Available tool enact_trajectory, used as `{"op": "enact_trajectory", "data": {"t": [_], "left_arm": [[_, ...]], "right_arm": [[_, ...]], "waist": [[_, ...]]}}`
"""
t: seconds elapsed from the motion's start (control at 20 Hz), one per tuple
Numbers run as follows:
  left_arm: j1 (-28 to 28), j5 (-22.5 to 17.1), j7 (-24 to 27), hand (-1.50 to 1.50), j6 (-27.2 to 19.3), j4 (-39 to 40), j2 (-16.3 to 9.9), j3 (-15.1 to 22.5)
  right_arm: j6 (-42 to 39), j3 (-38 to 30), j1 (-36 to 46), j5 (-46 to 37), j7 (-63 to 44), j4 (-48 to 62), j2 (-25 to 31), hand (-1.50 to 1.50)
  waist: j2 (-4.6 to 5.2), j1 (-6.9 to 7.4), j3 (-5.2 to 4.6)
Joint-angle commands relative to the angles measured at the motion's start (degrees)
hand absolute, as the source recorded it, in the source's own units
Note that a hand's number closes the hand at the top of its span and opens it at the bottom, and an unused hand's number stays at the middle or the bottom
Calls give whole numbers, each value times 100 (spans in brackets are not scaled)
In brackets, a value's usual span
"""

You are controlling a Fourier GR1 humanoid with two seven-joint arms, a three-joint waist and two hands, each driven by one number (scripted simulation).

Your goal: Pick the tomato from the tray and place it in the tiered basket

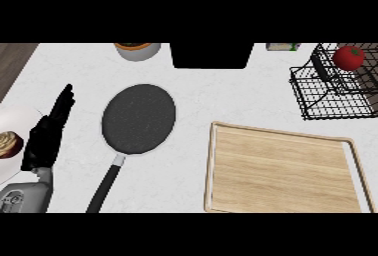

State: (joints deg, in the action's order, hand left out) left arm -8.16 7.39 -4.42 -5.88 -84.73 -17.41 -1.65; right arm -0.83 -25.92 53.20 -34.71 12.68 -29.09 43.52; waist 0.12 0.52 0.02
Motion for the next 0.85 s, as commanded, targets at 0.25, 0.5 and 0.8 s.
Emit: {"op": "enact_trajectory", "data": {"t": [0.25, 0.5, 0.8], "left_arm": [[290, 51, 246, 0, 4, 13, 88, -42], [111, -28, 252, 0, 188, 149, -32, -164], [-239, 99, -186, 0, 76, 101, 49, -125]], "right_arm": [[-1192, -725, -228, 732, -562, 372, 1198, -150], [-1886, -1116, -980, 1066, 175, 841, 2009, -150], [-2355, -1632, -1905, 1489, 1493, 1478, 2428, -150]], "waist": [[-25, -48, -1], [5, -43, 6], [25, -51, 22]]}}
